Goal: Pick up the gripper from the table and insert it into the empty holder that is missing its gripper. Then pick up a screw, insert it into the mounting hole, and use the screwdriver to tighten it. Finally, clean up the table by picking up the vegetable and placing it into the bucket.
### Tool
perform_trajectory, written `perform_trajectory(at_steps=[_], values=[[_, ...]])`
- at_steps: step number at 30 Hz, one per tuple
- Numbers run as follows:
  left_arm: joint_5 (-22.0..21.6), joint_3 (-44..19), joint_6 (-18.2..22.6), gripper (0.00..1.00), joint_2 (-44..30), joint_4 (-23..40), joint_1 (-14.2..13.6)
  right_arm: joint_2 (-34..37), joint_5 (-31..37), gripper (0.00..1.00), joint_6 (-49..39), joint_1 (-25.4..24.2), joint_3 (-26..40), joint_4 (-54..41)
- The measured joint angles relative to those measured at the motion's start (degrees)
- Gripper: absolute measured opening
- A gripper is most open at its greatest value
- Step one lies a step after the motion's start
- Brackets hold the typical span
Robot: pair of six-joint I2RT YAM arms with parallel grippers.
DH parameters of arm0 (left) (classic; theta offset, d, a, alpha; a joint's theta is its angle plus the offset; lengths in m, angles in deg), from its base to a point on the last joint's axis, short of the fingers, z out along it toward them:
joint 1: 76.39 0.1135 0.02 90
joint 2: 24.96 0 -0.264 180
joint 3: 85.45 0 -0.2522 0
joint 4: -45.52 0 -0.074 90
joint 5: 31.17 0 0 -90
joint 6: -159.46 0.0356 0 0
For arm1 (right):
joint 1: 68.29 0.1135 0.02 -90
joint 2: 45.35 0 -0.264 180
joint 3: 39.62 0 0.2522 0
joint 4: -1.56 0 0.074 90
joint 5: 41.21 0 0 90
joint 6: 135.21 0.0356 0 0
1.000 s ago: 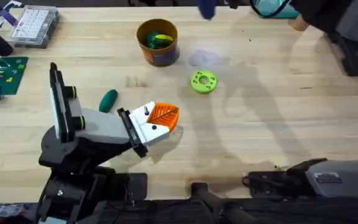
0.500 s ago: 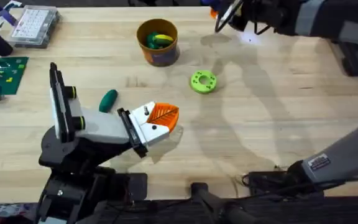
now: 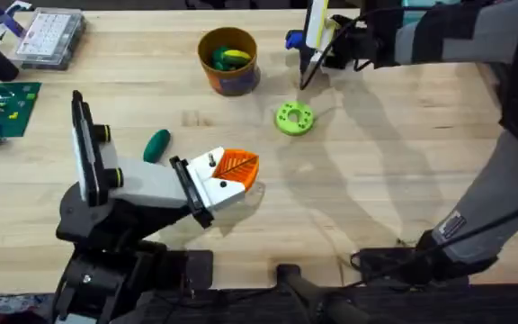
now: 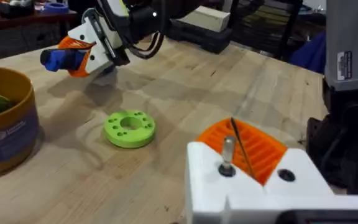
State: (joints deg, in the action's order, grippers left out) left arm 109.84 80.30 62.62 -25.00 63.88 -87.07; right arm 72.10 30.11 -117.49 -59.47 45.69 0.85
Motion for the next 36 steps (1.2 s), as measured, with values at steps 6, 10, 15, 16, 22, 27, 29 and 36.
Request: perform_trajectory(at_steps=[6, 10, 15, 16, 22, 27, 29, 36], values=[[0.00, 0.00, -0.02, 0.020, 0.00, 0.00, 0.00, 0.31, 0.00, 0.046, -1.31, 0.00, 0.77, -2.28], [0.00, 0.00, -0.02, 0.020, 0.00, 0.00, 0.00, 0.59, 0.04, 0.466, -1.39, 0.00, 0.91, -4.67], [0.00, 0.00, -0.02, 0.020, 0.00, 0.00, 0.00, 1.00, -0.02, 0.977, -0.82, -0.35, 1.51, -3.85], [0.00, 0.00, -0.02, 0.019, 0.00, 0.00, 0.00, 1.00, -0.02, 0.990, -0.73, -0.39, 1.62, -3.91], [0.00, 0.00, -0.01, 0.020, 0.00, 0.00, 0.00, 1.00, 0.00, 0.995, -0.56, -0.37, 1.63, -3.96], [0.00, 0.00, 0.00, 0.019, 0.00, 0.00, 0.00, 1.00, 0.00, 0.995, -0.56, -0.37, 1.63, -4.02], [0.00, 0.00, 0.00, 0.019, 0.00, 0.00, 0.00, 1.00, 0.00, 0.995, -0.56, -0.37, 1.63, -4.03], [0.00, 0.00, 0.00, 0.019, 0.00, 0.00, 0.00, 1.00, 0.00, 0.995, -0.56, -0.37, 1.63, -4.03]])
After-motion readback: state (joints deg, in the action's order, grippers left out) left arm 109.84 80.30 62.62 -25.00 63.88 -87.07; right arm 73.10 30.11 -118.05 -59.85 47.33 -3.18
